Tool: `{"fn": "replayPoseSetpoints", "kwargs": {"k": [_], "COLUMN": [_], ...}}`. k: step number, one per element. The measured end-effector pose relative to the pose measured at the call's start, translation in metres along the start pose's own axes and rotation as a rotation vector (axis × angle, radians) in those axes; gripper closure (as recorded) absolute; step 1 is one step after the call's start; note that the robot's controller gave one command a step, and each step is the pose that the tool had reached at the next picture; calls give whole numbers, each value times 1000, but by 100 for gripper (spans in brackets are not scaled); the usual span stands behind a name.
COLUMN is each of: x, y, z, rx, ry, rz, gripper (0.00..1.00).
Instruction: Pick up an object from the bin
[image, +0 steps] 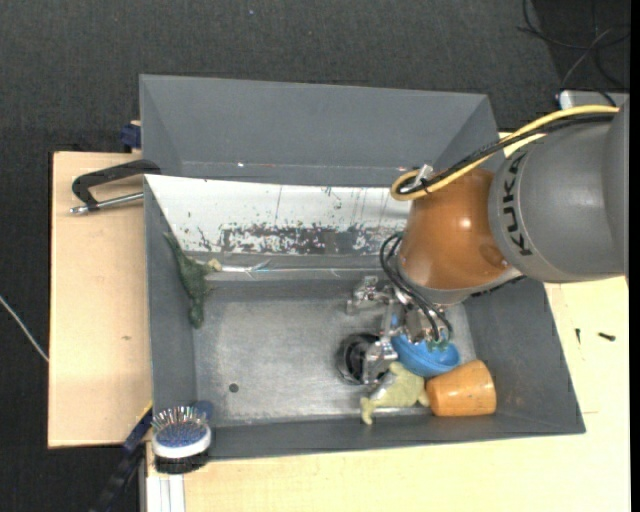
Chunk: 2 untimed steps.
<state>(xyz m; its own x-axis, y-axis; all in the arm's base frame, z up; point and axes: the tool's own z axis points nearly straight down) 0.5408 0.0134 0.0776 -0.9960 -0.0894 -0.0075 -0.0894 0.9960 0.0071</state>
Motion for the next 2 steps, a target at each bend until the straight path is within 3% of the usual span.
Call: {"fn": "replayPoseSetpoints", "kwargs": {"k": [1, 2], "x": [24, 31], "y": [-18, -16], "z": [-1, -1], "rx": [2, -1], "ry": [-15, 24], "rz": [179, 175], "gripper": [0, 100]}}
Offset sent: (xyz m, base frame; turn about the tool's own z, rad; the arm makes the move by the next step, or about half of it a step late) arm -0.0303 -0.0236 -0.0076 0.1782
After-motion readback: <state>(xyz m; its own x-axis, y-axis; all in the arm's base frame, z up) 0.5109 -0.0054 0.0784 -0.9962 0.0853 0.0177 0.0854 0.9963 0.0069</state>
